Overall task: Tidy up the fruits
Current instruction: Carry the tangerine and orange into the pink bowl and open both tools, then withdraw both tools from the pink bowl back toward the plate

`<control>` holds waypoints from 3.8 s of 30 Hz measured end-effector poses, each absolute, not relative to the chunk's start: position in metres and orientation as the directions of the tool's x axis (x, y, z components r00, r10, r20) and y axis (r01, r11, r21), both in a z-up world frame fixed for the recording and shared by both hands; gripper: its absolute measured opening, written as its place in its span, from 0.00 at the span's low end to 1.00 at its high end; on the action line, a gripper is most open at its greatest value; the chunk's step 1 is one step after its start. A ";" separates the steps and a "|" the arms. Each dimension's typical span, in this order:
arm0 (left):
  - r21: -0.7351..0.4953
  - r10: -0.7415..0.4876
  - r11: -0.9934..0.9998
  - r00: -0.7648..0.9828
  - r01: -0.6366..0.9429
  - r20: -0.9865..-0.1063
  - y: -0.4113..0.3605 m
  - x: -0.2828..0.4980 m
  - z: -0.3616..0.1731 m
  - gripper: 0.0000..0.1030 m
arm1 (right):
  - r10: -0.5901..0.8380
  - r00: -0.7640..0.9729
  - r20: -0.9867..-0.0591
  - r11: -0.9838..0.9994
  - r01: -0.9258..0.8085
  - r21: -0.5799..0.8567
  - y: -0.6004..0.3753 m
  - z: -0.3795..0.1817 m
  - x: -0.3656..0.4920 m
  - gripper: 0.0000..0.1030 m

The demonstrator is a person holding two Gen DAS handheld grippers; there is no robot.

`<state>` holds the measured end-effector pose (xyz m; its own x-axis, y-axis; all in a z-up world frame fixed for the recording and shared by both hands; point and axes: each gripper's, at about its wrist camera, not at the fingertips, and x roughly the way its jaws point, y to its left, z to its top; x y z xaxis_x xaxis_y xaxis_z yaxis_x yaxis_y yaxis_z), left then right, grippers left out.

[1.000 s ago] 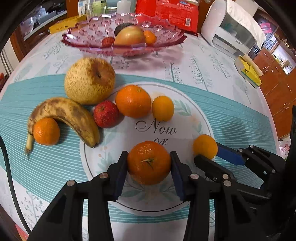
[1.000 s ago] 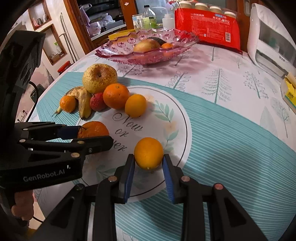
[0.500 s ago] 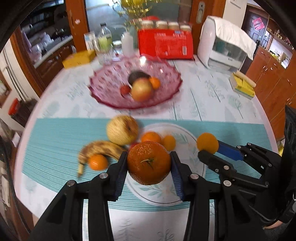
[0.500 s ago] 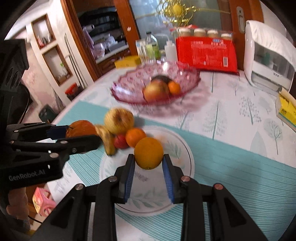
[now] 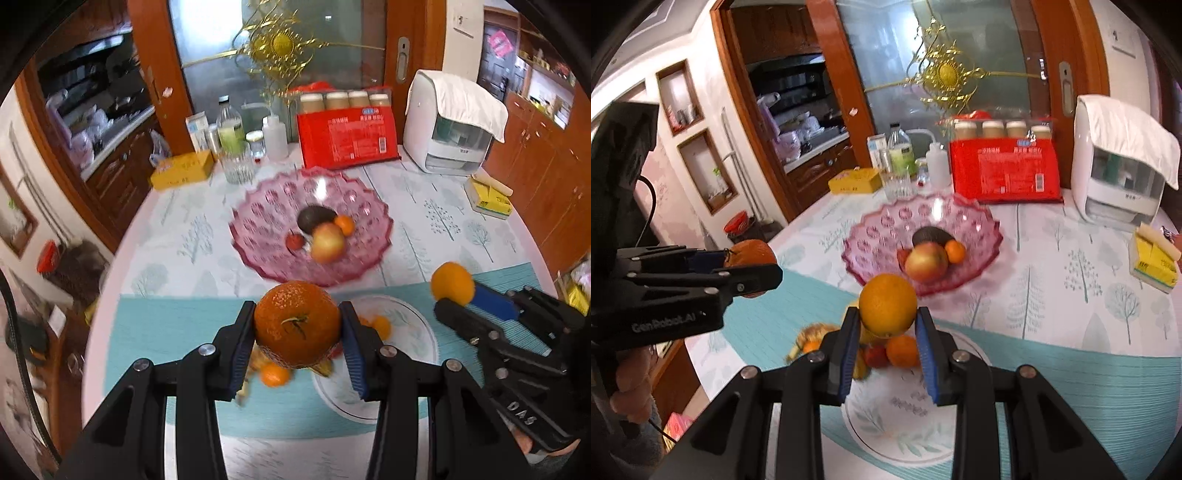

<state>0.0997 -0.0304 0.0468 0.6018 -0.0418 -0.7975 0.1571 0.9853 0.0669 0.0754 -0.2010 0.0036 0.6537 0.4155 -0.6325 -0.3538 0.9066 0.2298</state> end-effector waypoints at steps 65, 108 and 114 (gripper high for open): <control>-0.093 -0.258 0.914 0.387 0.396 -0.885 0.013 0.344 -0.106 0.84 | 0.007 0.510 -0.860 0.980 0.167 0.107 -0.139 -0.103 0.303 0.57; -0.014 -0.198 0.958 0.630 0.285 -0.751 0.056 0.150 0.061 0.84 | -0.110 0.698 -0.707 0.957 0.266 0.114 -0.157 0.040 0.089 0.57; 0.011 -0.157 0.970 0.655 0.244 -0.739 0.055 0.109 0.070 0.84 | -0.078 0.731 -0.678 0.965 0.226 0.133 -0.166 0.050 0.051 0.57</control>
<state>0.1090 0.0546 0.0701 0.6549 -0.1567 -0.7393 0.2440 0.9697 0.0106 0.0510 -0.1663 0.0503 0.7305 -0.0778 -0.6784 0.2260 0.9651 0.1327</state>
